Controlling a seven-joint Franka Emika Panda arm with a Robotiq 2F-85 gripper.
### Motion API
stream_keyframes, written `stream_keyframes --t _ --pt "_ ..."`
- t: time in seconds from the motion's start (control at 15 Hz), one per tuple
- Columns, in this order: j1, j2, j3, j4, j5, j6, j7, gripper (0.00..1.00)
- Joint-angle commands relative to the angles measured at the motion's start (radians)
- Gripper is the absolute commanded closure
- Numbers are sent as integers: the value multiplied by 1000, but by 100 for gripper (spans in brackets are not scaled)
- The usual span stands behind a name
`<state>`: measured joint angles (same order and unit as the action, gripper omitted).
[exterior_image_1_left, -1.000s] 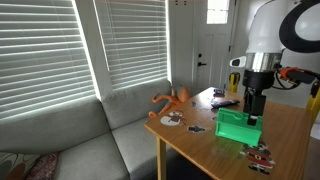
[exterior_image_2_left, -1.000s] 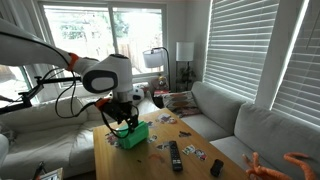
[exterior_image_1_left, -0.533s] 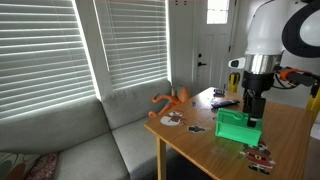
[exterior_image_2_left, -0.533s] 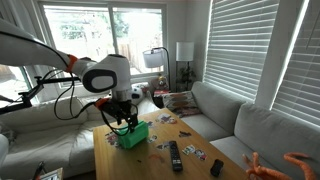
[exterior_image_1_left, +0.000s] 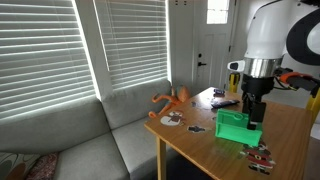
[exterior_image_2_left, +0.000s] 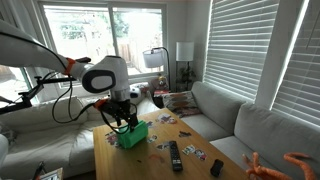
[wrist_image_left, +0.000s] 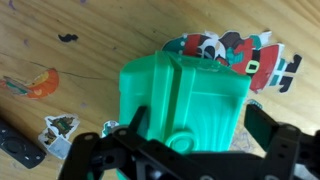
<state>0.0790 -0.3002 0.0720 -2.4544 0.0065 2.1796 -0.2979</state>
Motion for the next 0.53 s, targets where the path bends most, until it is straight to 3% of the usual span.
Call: stream_keyframes --t 0.0,0.47 --pt "21 -9 10 -26 -27 28 36 0" --pt "31 -13 23 -37 -63 42 40 3"
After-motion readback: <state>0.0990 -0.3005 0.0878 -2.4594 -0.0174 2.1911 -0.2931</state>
